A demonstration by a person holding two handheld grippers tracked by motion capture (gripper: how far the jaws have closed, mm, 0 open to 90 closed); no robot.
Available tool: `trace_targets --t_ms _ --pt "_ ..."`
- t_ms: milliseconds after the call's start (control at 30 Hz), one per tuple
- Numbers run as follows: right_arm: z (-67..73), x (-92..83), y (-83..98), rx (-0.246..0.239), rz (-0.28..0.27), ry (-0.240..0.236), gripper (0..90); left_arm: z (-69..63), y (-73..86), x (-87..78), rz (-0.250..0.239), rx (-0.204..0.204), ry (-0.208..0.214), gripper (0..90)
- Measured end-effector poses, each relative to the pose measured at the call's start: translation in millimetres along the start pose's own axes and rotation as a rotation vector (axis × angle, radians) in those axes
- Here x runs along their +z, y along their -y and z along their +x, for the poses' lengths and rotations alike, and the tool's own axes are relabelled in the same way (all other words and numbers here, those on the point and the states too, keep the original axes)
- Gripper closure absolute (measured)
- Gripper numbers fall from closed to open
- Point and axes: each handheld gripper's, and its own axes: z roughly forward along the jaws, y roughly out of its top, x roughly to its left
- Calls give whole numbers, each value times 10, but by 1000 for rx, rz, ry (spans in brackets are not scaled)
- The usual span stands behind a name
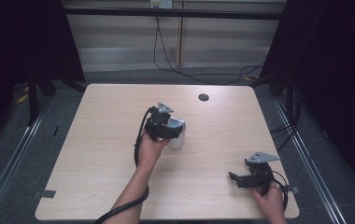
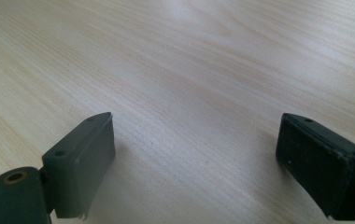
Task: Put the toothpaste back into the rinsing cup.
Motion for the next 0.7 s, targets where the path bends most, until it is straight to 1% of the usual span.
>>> trace_targets --t_ms 33,67,133,200,267,333,400,500,533,633,700 --pt "2 -1 -1 3 1 0 113 -1 0 -1 -7 -5 3 339" --pt "0 0 0 0 0 0 113 5 -2 -10 -4 8 1 320" --pt "0 0 0 0 0 0 113 9 -3 -22 -5 7 5 314" --pt "-1 0 0 -1 0 0 113 33 -4 -46 -1 2 11 298" --pt "-2 1 0 -2 -1 1 113 35 -3 -55 -6 -4 11 281" --pt "0 0 0 0 0 0 113 41 2 -63 -15 -10 21 273" --pt "0 0 0 0 0 0 113 50 1 -66 -12 -11 24 249" --pt "-2 1 0 -2 -1 1 113 54 7 -72 -20 -25 28 221" --pt "2 -1 -1 3 1 0 113 55 9 -73 -20 -23 30 212" --pt "-2 1 0 -3 -1 1 113 64 10 -84 -12 -15 39 177" --pt "0 0 0 0 0 0 113 59 10 -89 -11 -21 46 164"
